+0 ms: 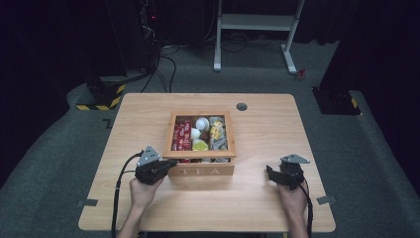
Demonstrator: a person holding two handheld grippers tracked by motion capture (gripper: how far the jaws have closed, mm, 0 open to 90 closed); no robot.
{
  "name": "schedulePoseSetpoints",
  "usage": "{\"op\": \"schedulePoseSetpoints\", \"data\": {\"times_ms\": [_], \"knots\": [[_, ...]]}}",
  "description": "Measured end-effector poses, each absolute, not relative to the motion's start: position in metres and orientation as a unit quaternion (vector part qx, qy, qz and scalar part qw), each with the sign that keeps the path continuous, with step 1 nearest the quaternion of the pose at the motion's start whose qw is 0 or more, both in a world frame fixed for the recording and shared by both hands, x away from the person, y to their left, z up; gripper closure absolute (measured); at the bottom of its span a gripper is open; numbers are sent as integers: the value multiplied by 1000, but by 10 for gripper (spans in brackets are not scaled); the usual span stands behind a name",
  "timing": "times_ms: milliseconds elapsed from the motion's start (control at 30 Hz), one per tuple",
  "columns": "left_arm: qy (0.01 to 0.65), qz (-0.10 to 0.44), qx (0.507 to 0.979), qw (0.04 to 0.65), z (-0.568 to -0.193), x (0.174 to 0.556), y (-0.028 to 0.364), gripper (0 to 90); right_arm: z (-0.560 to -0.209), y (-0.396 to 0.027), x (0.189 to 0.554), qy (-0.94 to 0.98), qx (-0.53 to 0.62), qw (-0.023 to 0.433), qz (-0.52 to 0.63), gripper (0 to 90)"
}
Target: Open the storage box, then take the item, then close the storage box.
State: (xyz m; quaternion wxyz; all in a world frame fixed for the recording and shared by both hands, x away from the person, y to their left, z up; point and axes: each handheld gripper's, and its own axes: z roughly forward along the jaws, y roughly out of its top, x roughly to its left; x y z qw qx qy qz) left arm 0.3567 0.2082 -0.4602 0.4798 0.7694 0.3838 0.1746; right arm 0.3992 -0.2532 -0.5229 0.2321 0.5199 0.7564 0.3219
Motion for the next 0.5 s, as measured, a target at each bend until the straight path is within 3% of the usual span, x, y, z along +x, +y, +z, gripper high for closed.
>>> {"op": "schedulePoseSetpoints", "data": {"times_ms": [500], "knots": [[381, 180, 767, 484, -444, 364, 208, 900, -523, -253, 399, 756, 520, 231, 322, 324]]}}
